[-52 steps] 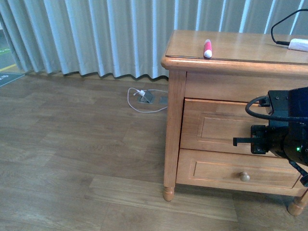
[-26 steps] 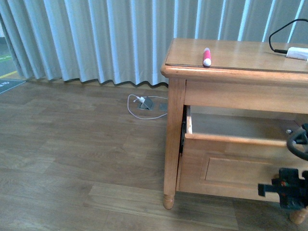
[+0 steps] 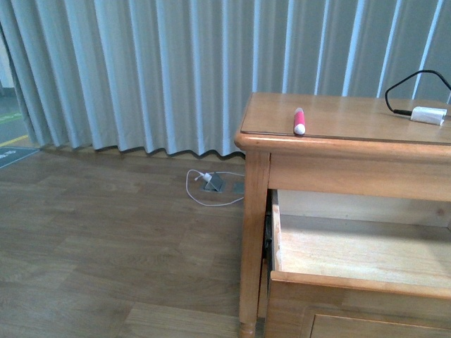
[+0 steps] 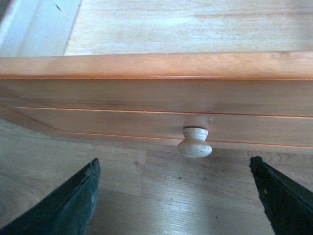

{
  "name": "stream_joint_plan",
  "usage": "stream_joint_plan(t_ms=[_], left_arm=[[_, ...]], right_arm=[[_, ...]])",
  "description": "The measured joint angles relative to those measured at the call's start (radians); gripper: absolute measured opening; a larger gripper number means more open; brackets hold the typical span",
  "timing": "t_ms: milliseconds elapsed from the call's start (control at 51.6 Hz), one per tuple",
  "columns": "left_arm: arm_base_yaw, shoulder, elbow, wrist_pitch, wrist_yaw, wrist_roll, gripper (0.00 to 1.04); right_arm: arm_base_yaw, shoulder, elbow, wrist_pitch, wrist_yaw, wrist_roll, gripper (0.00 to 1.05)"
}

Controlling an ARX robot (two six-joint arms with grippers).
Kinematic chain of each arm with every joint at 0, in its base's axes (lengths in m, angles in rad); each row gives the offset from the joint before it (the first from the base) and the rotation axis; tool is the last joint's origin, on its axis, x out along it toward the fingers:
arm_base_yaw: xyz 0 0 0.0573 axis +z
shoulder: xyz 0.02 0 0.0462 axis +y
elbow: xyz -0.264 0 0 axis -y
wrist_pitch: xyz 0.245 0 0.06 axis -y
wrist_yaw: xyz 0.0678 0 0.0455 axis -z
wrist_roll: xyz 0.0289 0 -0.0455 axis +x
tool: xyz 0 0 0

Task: Place pink marker in drawer with both arms

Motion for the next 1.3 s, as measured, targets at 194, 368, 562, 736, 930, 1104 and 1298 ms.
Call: stream_joint_plan(t_ms=[194, 368, 562, 736, 930, 1104, 1298], left_arm=[[0.0, 0.0, 0.0, 0.0, 0.0, 0.0, 0.99], [0.0, 0.0, 0.0, 0.0, 0.0, 0.0, 0.99], [0.0, 0.0, 0.0, 0.0, 0.0, 0.0, 0.99], [0.0, 0.0, 0.0, 0.0, 0.0, 0.0, 0.99], [0.0, 0.0, 0.0, 0.0, 0.0, 0.0, 0.99], [-0.07, 0.032, 0.003, 0.015, -0.209, -0.005, 0.99], [-0.165, 0.303, 0.186, 0.051, -0.375, -0.017, 0.99]], right_arm=[[-0.066, -0.362, -0.004, -0.297, -0.065, 0.001, 0.96], [-0.163, -0.701, 0.06, -0.618, -0.172, -0.056, 0.96], [-0.185, -0.795, 0.08, -0.725, -0.193, -0.069, 0.96], [-0.186, -0.817, 0.08, -0.744, -0.199, -0.065, 0.96], [-0.185, -0.817, 0.08, -0.744, -0.199, -0.065, 0.96], [-0.186, -0.817, 0.08, -0.744, -0.199, -0.066, 0.96], [-0.186, -0.817, 0.08, -0.744, -0.199, -0.065, 0.96]])
